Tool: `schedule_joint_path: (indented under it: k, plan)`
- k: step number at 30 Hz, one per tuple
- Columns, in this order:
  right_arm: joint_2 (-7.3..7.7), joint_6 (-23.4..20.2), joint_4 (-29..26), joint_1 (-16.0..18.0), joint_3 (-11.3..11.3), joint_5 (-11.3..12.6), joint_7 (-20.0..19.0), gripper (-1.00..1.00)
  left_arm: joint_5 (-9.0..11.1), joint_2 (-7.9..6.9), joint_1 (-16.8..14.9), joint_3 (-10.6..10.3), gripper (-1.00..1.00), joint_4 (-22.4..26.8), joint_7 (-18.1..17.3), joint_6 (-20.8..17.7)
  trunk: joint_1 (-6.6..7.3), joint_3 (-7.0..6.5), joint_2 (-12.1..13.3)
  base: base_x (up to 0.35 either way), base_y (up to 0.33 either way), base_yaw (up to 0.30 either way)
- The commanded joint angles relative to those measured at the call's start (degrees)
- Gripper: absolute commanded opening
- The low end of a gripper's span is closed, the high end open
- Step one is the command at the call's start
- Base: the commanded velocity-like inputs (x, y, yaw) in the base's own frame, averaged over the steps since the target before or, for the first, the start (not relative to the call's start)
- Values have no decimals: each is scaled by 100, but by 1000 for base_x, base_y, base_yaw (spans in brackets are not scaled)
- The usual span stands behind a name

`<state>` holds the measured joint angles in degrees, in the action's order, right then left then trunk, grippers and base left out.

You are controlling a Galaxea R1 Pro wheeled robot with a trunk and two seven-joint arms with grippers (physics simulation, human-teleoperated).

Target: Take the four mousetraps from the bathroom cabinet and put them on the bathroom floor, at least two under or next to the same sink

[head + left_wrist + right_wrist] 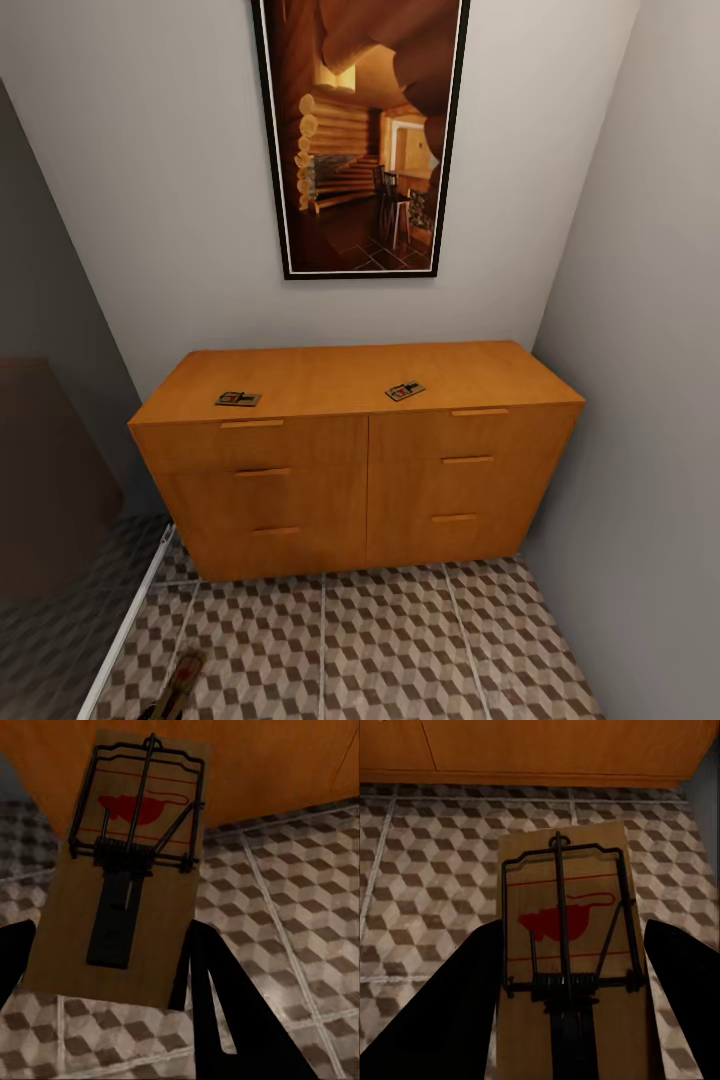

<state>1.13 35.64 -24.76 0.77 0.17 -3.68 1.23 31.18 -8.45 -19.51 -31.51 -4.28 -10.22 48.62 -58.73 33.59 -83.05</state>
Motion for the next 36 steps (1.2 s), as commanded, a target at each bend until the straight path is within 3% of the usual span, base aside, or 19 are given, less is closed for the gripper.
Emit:
schedule_joint_path:
  k: [1,4,8,13,18,22,27,36]
  plan:
    - [14,-80,-121,2,1,-36,11,-100,58,107,63,-20,-100,-19,343,87,0,5,-3,0,0,0]
    - [29,-192,-370,2,1,-36,19,-100,73,278,155,-26,-100,-20,919,159,0,5,-3,0,0,0]
    - [40,-328,-645,2,1,-36,25,-100,89,453,192,-23,-100,-20,1212,192,0,5,-3,0,0,0]
    - [43,-811,-1004,2,1,-36,20,-100,101,600,200,-22,-100,-15,1511,199,0,5,-3,0,0,0]
    - [42,-1382,-1547,2,1,-36,10,-100,92,767,201,-30,-100,5,2228,200,0,5,-3,0,0,0]
    - [38,-1577,-1815,2,1,-36,11,-100,83,822,202,-37,-100,75,2695,200,0,5,-3,0,0,0]
    - [37,-1630,-2016,3,1,-36,12,-100,74,834,202,-45,-100,86,2852,205,0,5,-3,0,0,0]
    - [36,-1848,-2383,4,8,-36,-2,-100,58,851,202,-55,-100,38,2827,203,0,5,-3,0,0,0]
